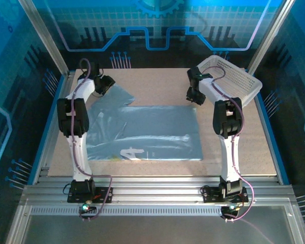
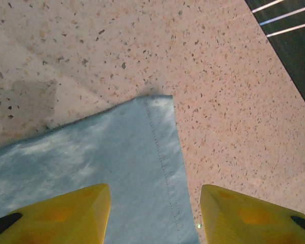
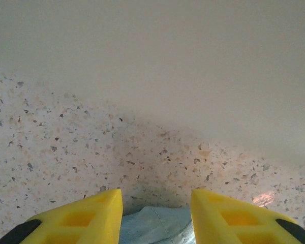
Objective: Fold and stack the t-shirts
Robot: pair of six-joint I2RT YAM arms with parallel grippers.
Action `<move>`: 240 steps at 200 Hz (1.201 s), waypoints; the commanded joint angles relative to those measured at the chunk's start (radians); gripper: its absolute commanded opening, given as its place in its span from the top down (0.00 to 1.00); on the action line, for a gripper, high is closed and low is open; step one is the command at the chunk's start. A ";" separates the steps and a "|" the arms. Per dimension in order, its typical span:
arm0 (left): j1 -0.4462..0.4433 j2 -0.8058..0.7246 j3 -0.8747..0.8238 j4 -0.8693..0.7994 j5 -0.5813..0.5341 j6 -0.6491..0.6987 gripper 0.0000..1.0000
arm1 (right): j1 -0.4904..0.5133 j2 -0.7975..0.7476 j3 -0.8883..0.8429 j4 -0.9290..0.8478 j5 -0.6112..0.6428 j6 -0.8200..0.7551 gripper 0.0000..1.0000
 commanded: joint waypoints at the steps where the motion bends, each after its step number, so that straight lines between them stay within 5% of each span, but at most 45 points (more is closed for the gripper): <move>1: -0.013 0.034 0.046 0.000 -0.061 0.055 0.48 | 0.009 0.028 -0.009 -0.099 0.010 0.042 0.59; 60: -0.035 0.043 0.095 -0.018 -0.135 0.074 0.46 | 0.048 -0.145 -0.165 0.063 0.088 -0.012 0.52; 146: -0.037 0.002 0.098 -0.042 -0.116 0.097 0.45 | -0.133 -0.046 0.035 -0.015 0.077 -0.131 0.55; 178: -0.035 0.030 0.136 -0.096 -0.139 0.115 0.42 | -0.076 -0.096 0.019 -0.009 0.039 -0.180 0.55; 240: -0.035 0.060 0.150 -0.091 -0.155 0.074 0.42 | 0.011 -0.162 -0.190 0.070 -0.037 -0.028 0.51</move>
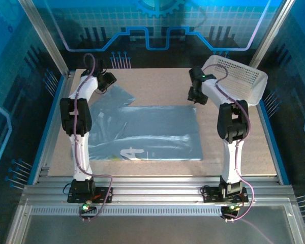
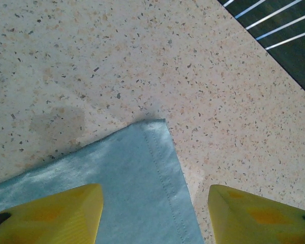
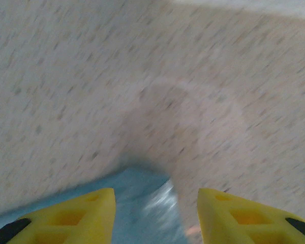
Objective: Fold and stack the t-shirts
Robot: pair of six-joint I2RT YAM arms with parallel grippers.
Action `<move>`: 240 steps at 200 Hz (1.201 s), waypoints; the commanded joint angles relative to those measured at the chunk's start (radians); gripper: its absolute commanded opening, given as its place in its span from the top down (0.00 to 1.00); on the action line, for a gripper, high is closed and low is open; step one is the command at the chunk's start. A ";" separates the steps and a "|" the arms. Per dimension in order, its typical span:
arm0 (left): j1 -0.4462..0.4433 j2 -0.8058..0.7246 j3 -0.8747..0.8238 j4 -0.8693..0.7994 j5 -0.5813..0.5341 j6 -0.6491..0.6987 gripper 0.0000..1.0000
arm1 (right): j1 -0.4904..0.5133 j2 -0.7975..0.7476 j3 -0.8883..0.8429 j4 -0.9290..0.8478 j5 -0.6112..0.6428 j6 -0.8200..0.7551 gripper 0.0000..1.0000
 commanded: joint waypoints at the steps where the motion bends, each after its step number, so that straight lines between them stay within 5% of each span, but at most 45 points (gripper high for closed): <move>1: -0.002 0.021 0.039 -0.022 -0.025 -0.012 0.42 | -0.008 -0.011 -0.039 0.022 -0.050 0.074 0.51; 62: -0.001 0.055 0.071 -0.005 -0.001 0.000 0.41 | -0.007 0.099 -0.009 0.022 -0.066 0.100 0.56; 109: 0.003 0.101 0.113 0.008 0.008 -0.017 0.42 | -0.004 0.124 0.024 -0.004 -0.053 0.079 0.82; 158: 0.002 0.183 0.214 0.010 -0.033 -0.035 0.42 | 0.030 0.093 0.020 -0.005 -0.052 0.056 0.97; 240: -0.052 0.396 0.564 -0.275 -0.196 0.073 0.42 | 0.041 0.044 -0.056 0.030 -0.080 0.061 1.00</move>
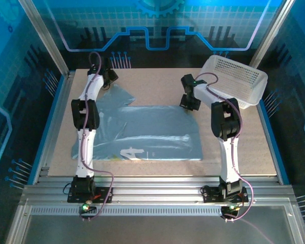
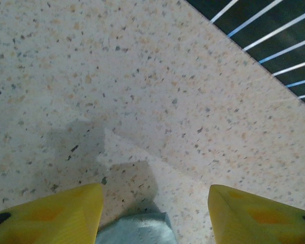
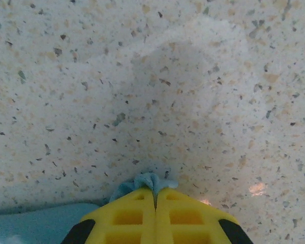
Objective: Fold and stack the t-shirts
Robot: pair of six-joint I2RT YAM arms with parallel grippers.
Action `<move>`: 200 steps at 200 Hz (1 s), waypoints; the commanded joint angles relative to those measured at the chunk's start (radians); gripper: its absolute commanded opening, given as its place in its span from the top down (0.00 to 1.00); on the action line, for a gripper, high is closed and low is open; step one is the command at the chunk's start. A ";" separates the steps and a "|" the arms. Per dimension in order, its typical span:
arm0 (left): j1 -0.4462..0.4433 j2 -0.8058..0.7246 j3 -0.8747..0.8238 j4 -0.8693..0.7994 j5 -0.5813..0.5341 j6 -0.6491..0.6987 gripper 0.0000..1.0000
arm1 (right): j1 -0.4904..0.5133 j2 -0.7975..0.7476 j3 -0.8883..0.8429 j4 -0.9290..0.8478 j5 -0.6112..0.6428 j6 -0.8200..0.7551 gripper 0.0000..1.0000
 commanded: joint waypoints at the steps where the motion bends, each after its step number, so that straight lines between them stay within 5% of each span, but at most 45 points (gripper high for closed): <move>1: -0.032 0.048 0.064 -0.130 -0.070 0.052 0.41 | -0.005 -0.049 -0.034 -0.001 -0.021 -0.001 0.99; 62: -0.057 0.157 0.185 -0.415 -0.090 -0.041 0.48 | -0.017 -0.071 -0.064 0.022 -0.037 0.007 0.99; 103: -0.036 0.163 0.201 -0.528 -0.045 -0.154 0.66 | -0.024 -0.076 -0.064 0.034 -0.049 0.007 0.99; 149: -0.032 0.130 0.179 -0.484 -0.036 -0.127 1.00 | -0.026 -0.075 -0.070 0.044 -0.064 -0.001 0.99; 200: -0.032 -0.034 0.088 -0.345 -0.089 -0.047 1.00 | -0.032 -0.081 -0.056 0.048 -0.082 -0.037 1.00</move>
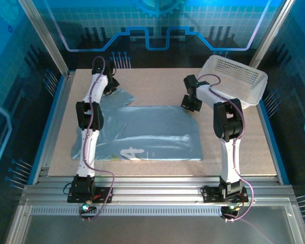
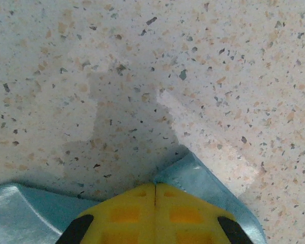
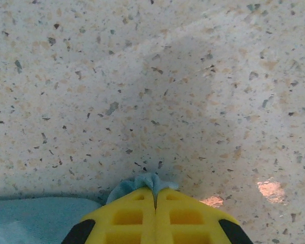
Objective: Fold and stack the t-shirts
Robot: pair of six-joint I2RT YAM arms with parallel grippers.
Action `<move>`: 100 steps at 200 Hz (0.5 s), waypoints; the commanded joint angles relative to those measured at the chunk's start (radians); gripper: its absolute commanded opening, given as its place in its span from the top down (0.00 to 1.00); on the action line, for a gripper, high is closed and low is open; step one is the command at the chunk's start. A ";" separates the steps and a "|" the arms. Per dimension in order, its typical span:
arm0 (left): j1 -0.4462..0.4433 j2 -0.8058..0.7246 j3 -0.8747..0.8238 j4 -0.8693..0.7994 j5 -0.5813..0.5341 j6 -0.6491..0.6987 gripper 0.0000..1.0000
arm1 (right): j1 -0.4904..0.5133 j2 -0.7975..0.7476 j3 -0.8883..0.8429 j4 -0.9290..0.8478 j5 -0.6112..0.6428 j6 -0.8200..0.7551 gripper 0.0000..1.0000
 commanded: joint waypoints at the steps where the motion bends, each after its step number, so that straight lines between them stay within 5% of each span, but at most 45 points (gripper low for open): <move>1: -0.001 -0.115 -0.071 0.036 -0.029 0.056 1.00 | -0.011 -0.044 0.003 0.002 -0.021 -0.027 1.00; 100: -0.007 -0.524 -0.544 0.244 -0.018 0.141 1.00 | -0.018 -0.071 0.015 -0.005 -0.029 -0.080 1.00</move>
